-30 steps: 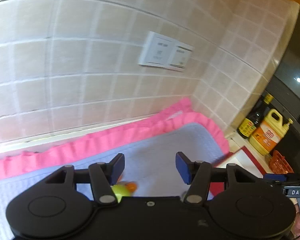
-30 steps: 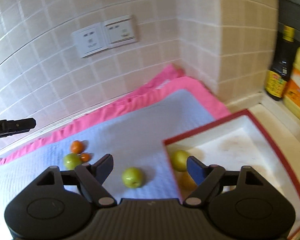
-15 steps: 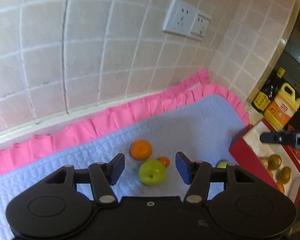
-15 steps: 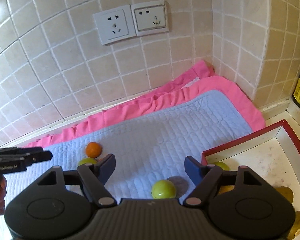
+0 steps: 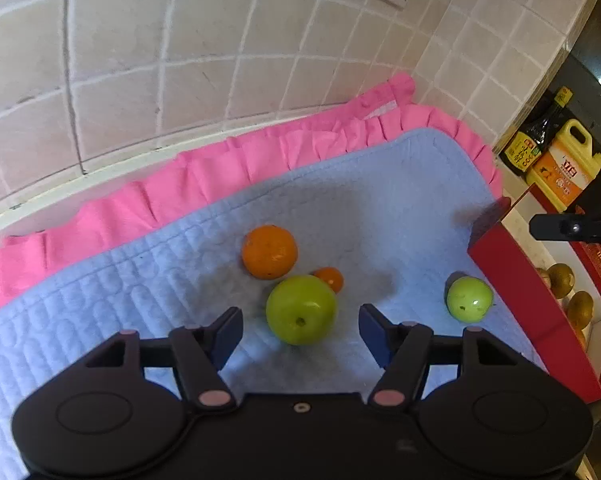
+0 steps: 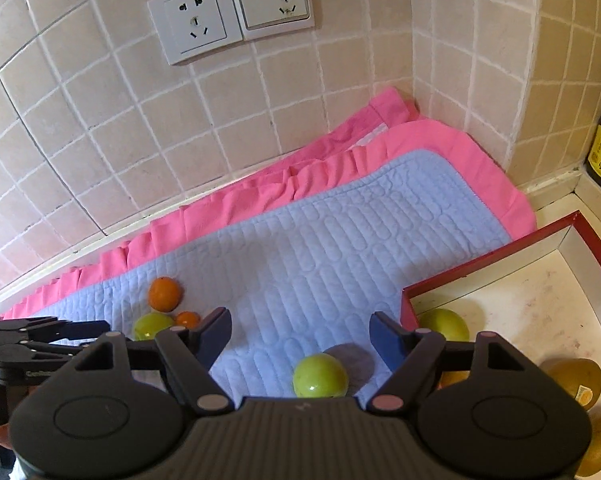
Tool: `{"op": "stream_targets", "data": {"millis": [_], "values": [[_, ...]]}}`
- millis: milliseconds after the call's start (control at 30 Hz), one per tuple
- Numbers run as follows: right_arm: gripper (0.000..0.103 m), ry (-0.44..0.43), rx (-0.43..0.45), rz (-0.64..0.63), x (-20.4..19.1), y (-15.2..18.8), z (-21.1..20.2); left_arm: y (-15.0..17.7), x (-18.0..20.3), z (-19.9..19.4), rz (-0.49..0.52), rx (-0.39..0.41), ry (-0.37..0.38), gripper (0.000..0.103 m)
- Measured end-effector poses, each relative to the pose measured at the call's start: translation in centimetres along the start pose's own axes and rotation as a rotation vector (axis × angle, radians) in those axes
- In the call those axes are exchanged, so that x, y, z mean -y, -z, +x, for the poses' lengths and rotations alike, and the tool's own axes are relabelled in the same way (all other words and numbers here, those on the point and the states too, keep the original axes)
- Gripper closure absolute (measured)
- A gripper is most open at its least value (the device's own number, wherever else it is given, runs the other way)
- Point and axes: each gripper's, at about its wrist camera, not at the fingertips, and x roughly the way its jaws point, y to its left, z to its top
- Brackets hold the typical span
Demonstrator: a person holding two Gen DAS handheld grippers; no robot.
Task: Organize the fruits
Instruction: 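Move both open grippers back toward the green apples on the mat, then grasp a green apple with the left gripper while the right gripper grasps another green apple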
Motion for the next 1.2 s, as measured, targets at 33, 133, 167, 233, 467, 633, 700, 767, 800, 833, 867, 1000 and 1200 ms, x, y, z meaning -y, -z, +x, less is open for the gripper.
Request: {"op": "stream_targets", "data": {"millis": [33, 133, 167, 233, 467, 633, 700, 767, 800, 833, 867, 1000, 1200], "values": [[0.025, 0.000, 0.000, -0.001, -0.1, 0.0, 0.0, 0.0, 0.1, 0.3, 0.003, -0.003, -0.004, 0.027], [0.025, 0.001, 0.002, 0.004, 0.1, -0.1, 0.1, -0.1, 0.2, 1.1, 0.015, -0.017, -0.010, 0.027], [0.025, 0.002, 0.003, 0.008, 0.3, -0.1, 0.0, -0.1, 0.2, 1.3, 0.018, -0.021, -0.008, 0.027], [0.025, 0.008, 0.002, 0.022, 0.7, -0.1, 0.1, -0.1, 0.3, 1.6, 0.020, -0.026, -0.006, 0.027], [0.025, -0.010, -0.047, 0.071, 1.7, 0.8, 1.1, -0.2, 0.4, 2.9, 0.020, -0.040, -0.022, 0.027], [0.025, -0.022, -0.081, 0.057, 0.7, 1.5, 2.1, -0.5, 0.7, 4.0, 0.023, -0.052, -0.033, 0.027], [0.025, -0.025, -0.092, 0.059, 0.5, 1.7, 2.5, -0.7, 0.7, 4.4, 0.021, -0.054, -0.032, 0.031], [0.025, -0.023, -0.102, 0.058, 0.3, 1.9, 2.8, -0.7, 0.7, 4.5, 0.021, -0.055, -0.036, 0.033], [0.025, -0.020, -0.107, 0.057, 0.3, 2.0, 2.9, -0.7, 0.7, 4.6, 0.021, -0.055, -0.036, 0.033], [0.025, -0.018, -0.110, 0.058, 0.4, 2.1, 2.9, -0.7, 0.6, 4.6, 0.020, -0.056, -0.034, 0.033], [0.025, -0.018, -0.113, 0.061, 0.5, 2.1, 3.0, -0.7, 0.6, 4.7, 0.019, -0.056, -0.033, 0.033], [0.025, -0.015, -0.120, 0.074, 1.0, 2.2, 3.2, -0.6, 0.5, 4.7, 0.020, -0.059, -0.034, 0.033], [0.025, -0.013, -0.133, 0.086, 1.2, 2.3, 3.8, -0.4, 0.3, 4.6, 0.017, -0.058, -0.032, 0.033]]}}
